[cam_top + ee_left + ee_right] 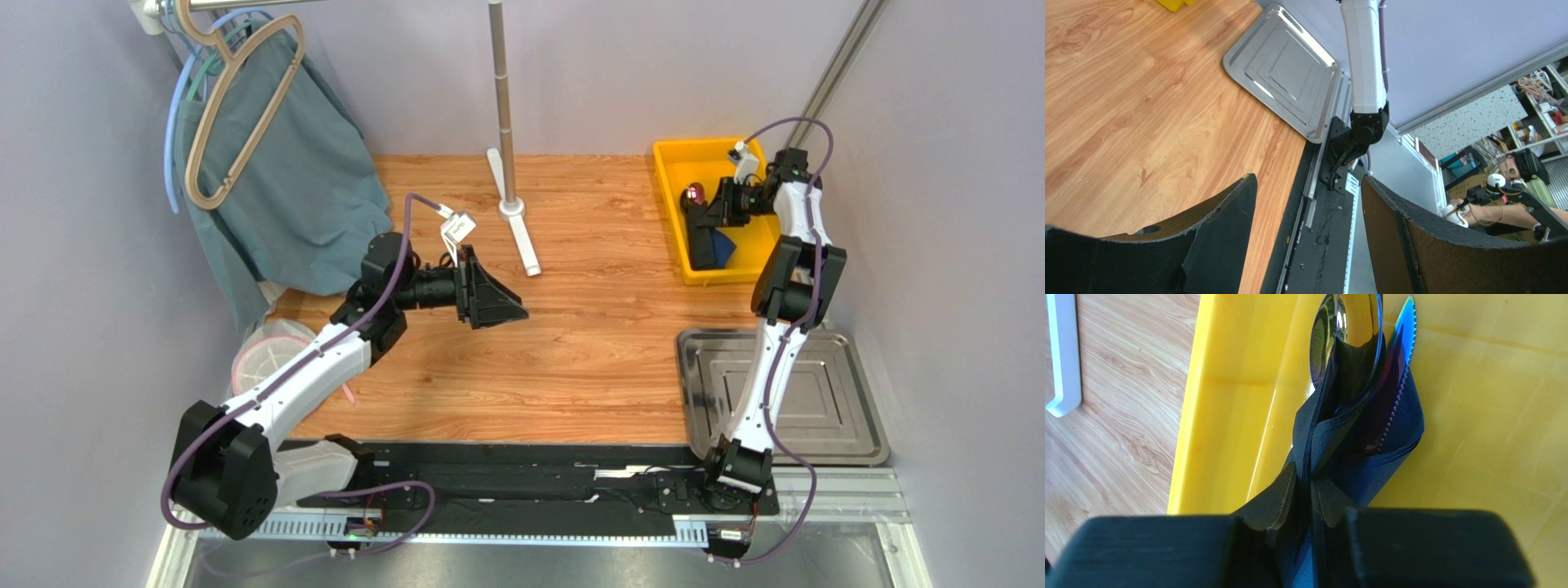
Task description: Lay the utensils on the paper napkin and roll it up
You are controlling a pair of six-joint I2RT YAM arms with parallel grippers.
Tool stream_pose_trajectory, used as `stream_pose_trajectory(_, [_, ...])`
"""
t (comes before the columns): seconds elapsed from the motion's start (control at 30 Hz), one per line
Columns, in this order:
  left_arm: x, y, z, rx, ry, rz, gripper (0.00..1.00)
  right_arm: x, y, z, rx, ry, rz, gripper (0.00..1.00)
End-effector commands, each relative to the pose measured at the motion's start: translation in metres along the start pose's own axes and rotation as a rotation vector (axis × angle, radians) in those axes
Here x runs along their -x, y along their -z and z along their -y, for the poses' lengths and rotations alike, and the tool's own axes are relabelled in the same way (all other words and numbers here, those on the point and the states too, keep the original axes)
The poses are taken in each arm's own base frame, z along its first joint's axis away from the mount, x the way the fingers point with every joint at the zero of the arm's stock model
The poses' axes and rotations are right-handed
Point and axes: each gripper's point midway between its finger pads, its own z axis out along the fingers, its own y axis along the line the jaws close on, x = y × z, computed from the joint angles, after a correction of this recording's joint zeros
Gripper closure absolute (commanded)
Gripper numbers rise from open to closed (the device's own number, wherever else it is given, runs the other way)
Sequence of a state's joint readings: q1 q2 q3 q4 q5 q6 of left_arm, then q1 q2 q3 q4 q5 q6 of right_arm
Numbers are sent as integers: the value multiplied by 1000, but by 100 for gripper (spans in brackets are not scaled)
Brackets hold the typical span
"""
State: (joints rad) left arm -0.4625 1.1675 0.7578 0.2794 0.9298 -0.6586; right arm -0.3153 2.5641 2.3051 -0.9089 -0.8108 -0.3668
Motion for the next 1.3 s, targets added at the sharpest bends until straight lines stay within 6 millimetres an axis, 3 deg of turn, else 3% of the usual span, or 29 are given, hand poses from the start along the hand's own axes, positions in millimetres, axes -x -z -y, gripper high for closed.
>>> stream_pose_trajectory(0.0, [7,-1,3,-22,-26,15,29,15,2,16,-69,64,31,78])
stream_pose_trajectory(0.1, [9,-2,3,-21,-27,18,29,19,6,15,-85,68,36,66])
stream_pose_trajectory(0.97, [9,0,-2,6,-18,17,28,63,46,1,-151,113,136,26])
stream_pose_trajectory(1.07, [11,1,-5,19,-20,17,24,71,55,0,-164,117,159,23])
stream_pose_trajectory(1.23, [15,7,-14,81,-19,11,1,96,82,-14,-188,144,218,20])
stream_pose_trajectory(1.27, [23,8,-14,97,-31,16,1,99,88,-18,-190,145,227,18])
